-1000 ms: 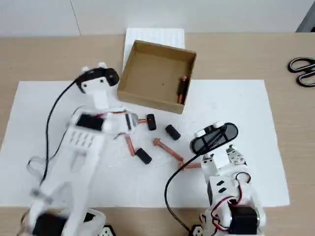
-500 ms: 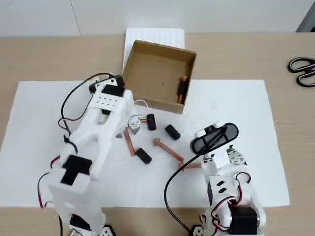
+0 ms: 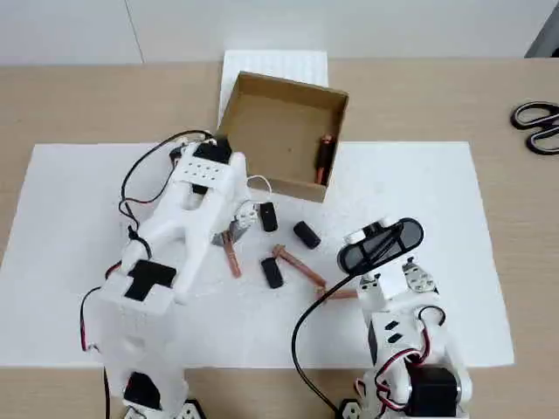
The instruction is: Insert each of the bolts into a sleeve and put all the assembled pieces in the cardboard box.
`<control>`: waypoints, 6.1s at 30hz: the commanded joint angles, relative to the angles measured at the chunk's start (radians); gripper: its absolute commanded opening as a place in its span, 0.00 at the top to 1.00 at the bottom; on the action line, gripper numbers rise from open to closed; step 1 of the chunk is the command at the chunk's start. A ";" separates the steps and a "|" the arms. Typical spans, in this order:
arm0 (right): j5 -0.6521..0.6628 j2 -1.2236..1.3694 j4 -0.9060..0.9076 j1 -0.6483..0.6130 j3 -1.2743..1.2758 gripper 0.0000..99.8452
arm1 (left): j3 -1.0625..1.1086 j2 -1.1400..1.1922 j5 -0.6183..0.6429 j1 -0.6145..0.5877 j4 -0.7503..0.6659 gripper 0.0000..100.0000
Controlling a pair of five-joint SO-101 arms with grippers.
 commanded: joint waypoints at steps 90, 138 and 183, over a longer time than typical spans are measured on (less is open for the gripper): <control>-0.222 1.452 0.025 -0.302 -1.037 1.00 | 0.318 -1.203 -0.140 -0.471 -0.109 0.99; -0.261 -0.010 -0.593 -0.421 0.049 1.00 | 0.634 -1.445 -0.295 0.431 -0.810 0.99; -0.259 -0.005 -0.591 -0.447 -0.034 1.00 | 0.763 -1.452 -0.296 0.377 -0.760 0.99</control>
